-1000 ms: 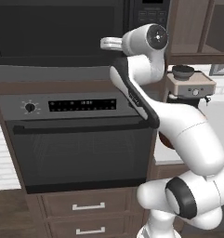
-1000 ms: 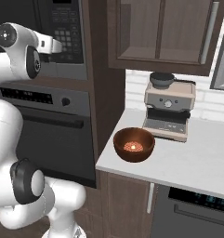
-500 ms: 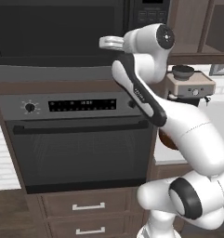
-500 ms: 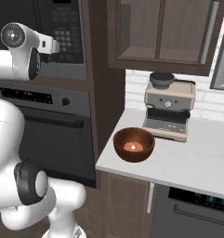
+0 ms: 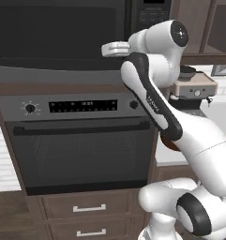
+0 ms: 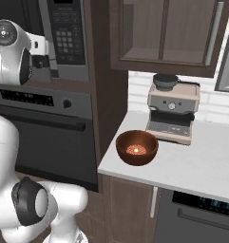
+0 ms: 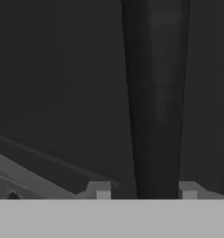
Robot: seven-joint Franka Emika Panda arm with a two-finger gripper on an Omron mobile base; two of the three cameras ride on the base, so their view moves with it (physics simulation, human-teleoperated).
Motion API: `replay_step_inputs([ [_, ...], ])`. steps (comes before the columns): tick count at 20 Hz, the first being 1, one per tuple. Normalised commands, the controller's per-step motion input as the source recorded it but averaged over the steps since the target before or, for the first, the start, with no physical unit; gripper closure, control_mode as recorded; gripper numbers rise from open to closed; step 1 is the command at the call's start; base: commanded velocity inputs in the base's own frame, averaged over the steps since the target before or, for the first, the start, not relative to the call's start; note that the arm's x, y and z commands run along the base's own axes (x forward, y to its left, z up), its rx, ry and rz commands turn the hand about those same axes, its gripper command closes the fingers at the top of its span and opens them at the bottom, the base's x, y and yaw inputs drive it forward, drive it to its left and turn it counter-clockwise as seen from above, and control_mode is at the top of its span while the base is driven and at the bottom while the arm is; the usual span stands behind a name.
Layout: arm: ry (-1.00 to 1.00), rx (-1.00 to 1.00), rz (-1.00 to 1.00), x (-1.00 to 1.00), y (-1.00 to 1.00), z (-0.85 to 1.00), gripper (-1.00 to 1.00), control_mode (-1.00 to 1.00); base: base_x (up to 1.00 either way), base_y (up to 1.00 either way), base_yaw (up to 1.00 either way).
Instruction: Open the microwave, place the bowl with waffle inside the microwave, then close the microwave door and turn it on.
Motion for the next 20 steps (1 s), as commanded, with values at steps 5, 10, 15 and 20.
replay_step_inputs([
  [5, -0.05, -0.16, 0.05, -1.00, 1.00, -0.34, 1.00, -1.00, 0.00, 0.00, 0.00],
  [10, -0.09, -0.18, 0.04, -1.00, 1.00, -0.56, 1.00, -1.00, 0.00, 0.00, 0.00],
  [15, -0.08, -0.19, 0.03, -1.00, 1.00, -0.67, 1.00, -1.00, 0.00, 0.00, 0.00],
  [20, -0.01, -0.12, 0.02, -1.00, 1.00, -0.65, 1.00, -1.00, 0.00, 0.00, 0.00],
])
